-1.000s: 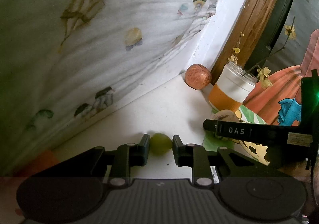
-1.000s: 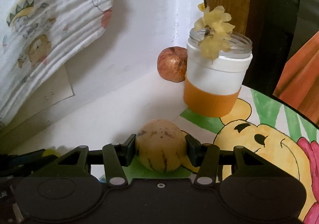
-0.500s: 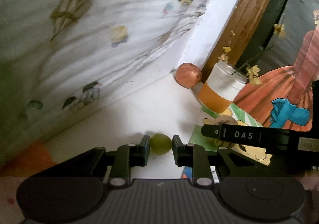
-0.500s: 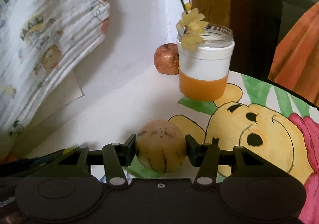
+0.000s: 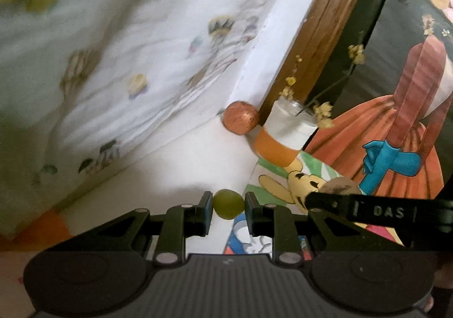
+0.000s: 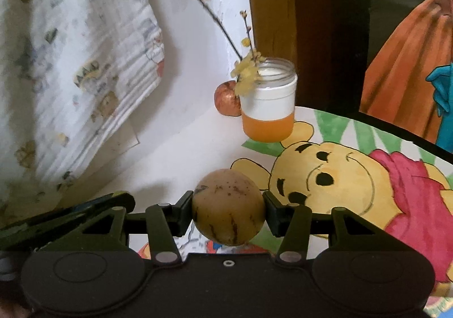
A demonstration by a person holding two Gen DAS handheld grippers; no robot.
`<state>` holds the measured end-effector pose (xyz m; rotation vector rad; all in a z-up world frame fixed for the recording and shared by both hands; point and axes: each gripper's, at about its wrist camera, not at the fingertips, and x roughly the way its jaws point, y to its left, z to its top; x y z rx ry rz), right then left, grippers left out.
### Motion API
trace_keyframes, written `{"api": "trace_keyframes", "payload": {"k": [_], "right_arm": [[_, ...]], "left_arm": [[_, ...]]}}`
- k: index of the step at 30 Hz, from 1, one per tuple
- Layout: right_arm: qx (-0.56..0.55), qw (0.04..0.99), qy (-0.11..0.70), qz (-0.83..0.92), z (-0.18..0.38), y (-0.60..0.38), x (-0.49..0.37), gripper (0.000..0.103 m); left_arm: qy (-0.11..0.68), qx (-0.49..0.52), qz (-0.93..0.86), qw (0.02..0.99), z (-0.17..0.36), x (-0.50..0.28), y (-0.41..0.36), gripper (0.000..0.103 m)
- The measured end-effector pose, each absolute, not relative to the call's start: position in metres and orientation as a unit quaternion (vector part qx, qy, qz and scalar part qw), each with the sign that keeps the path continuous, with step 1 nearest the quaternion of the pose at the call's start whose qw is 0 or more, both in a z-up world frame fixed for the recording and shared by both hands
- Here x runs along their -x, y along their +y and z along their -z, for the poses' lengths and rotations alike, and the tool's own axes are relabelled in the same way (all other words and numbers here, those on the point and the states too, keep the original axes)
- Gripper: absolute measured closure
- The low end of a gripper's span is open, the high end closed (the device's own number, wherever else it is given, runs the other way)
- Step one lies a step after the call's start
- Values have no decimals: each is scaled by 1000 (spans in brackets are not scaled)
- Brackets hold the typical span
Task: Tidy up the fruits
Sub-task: 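Carry the speckled fruit and green grape back toward the metal tray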
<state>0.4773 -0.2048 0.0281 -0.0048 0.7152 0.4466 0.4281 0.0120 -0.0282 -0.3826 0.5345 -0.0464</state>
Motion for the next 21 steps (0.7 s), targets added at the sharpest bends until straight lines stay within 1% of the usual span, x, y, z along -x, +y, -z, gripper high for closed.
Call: {"api": "trace_keyframes", "payload": {"k": [9, 16, 21], "right_arm": [[-18, 916, 335, -221, -51, -242, -429, 50], [-32, 919, 330, -213, -68, -268, -387, 50], [-32, 922, 325, -207, -79, -288, -362, 50]], "left_arm": [[252, 146, 32, 956, -8, -388, -12, 77], [264, 180, 57, 946, -31, -357, -28, 77], [256, 168, 72, 949, -48, -336, -54, 77]]}}
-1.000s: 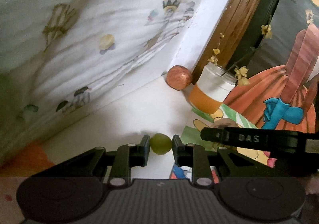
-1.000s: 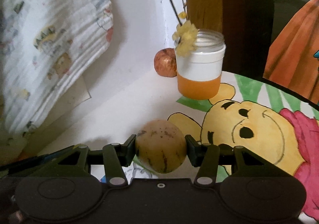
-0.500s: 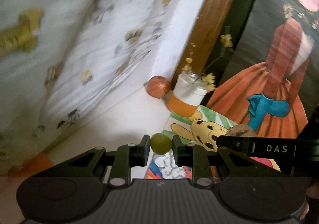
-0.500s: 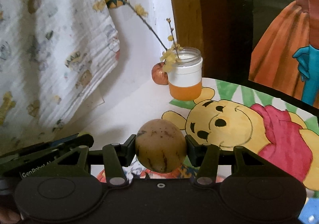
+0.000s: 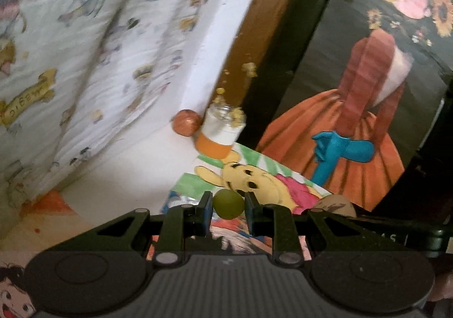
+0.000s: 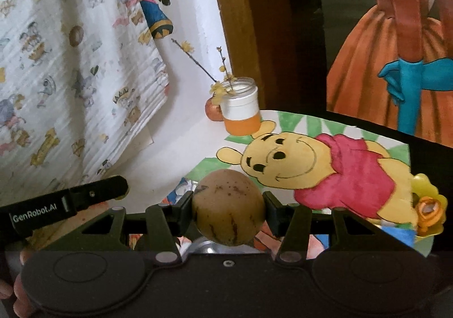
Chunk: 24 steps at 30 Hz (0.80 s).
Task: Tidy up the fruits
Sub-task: 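Carry the speckled fruit and green grape back toward the metal tray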
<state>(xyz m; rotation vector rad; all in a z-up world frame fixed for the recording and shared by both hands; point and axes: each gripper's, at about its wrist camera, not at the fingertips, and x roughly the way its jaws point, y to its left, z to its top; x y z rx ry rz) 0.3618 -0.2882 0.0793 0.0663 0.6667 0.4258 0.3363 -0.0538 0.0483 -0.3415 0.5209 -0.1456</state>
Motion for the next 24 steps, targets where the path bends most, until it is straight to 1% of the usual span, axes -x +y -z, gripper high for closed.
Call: {"api": "trace_keyframes", "payload": {"k": [12, 17, 24], "right_arm": [[-18, 931, 300, -209, -86, -324, -304, 50], [-13, 932, 296, -209, -77, -331, -286, 50], [3, 934, 294, -202, -58, -335, -267, 50]], "left_arm": [[259, 150, 96, 949, -60, -290, -94, 77], [265, 142, 100, 949, -55, -276, -102, 77], [285, 136, 104, 943, -34, -263, -104, 77]]}}
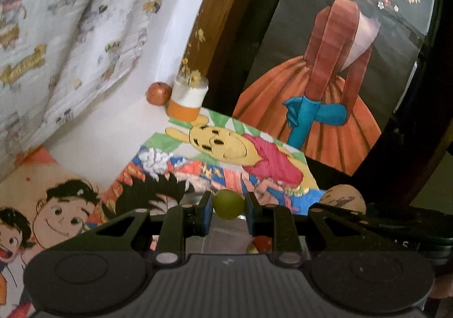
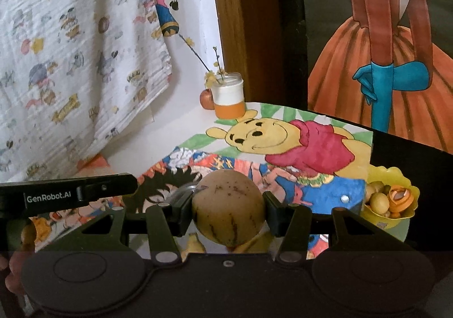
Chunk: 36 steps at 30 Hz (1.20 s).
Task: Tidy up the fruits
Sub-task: 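Carry the speckled fruit and green grape back toward the metal tray, then lower both fruits onto the tray and open both tools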
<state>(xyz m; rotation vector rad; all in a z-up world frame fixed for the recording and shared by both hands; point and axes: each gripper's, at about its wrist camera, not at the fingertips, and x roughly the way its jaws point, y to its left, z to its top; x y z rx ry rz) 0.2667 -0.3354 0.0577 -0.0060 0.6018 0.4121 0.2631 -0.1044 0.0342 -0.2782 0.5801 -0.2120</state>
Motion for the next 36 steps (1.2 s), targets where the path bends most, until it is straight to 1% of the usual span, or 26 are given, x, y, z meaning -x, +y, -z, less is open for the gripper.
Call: {"api": "trace_keyframes", "payload": {"k": [18, 36], "right_arm": [[48, 934, 281, -216, -9, -316, -216, 50], [51, 938, 277, -202, 14, -318, -203, 50]], "left_arm": [[336, 106, 118, 928, 17, -246, -104, 77], [360, 97, 119, 920, 36, -242, -104, 77]]}}
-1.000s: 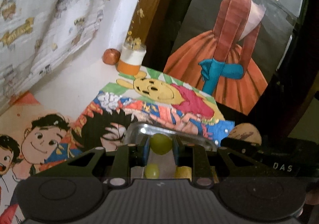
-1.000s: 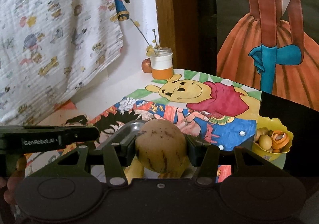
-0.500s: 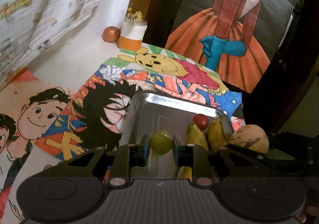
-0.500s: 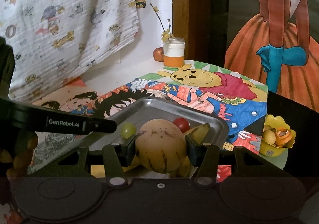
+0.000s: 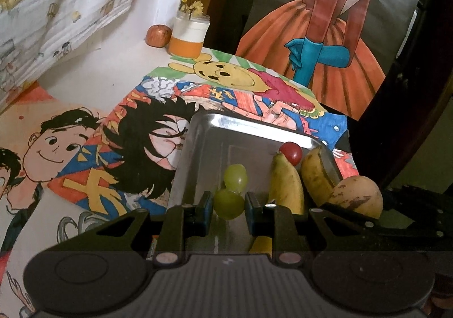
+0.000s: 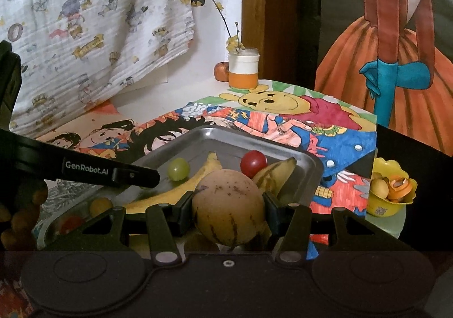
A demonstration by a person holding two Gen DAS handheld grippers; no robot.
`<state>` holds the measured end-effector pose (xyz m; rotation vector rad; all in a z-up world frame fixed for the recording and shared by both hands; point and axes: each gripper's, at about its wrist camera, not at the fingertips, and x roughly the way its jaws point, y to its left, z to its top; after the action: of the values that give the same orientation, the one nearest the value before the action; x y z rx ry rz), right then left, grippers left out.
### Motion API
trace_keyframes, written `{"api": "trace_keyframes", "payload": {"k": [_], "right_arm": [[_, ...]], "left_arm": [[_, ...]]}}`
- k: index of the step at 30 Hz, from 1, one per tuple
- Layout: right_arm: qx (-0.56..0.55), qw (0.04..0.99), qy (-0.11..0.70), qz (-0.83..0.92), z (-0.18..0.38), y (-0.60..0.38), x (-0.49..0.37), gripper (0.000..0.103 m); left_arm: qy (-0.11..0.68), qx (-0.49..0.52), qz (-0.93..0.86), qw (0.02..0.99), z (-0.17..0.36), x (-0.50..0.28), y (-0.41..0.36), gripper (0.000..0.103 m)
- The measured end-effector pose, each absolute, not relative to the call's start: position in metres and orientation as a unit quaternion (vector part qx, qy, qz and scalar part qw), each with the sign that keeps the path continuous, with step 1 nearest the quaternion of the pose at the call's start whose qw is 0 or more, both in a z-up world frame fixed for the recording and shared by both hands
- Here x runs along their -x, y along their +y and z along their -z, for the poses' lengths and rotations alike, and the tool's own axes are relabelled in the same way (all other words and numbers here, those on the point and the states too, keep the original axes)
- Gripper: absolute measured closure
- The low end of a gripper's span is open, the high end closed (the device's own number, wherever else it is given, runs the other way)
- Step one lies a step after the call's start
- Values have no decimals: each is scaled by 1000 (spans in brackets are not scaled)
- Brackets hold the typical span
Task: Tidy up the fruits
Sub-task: 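Lower both fruits onto the tray and open both tools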
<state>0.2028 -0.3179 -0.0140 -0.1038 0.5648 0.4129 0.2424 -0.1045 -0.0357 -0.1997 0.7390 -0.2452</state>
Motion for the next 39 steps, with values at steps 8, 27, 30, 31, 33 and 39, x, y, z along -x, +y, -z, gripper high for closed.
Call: {"api": "trace_keyframes", "payload": {"k": [8, 27, 30, 31, 33, 39], "right_arm": [[27, 943, 273, -188, 19, -322, -197, 49], [-34, 949, 269, -162, 30, -331, -176, 49], [-43, 946, 273, -170, 31, -329, -177, 49], [-43, 946, 272, -170, 31, -328, -177, 49], [-46, 945, 272, -173, 32, -328, -177, 49], [-49, 947, 269, -169, 34, -330, -179, 50]], "left_arm": [[366, 103, 115, 918, 42, -241, -102, 76], [364, 106, 113, 918, 45, -232, -103, 76], [364, 106, 113, 918, 45, -232, -103, 76], [364, 106, 113, 918, 45, -232, -103, 76], [364, 106, 113, 918, 45, -232, -103, 76], [363, 105, 112, 919, 46, -231, -103, 74]]}}
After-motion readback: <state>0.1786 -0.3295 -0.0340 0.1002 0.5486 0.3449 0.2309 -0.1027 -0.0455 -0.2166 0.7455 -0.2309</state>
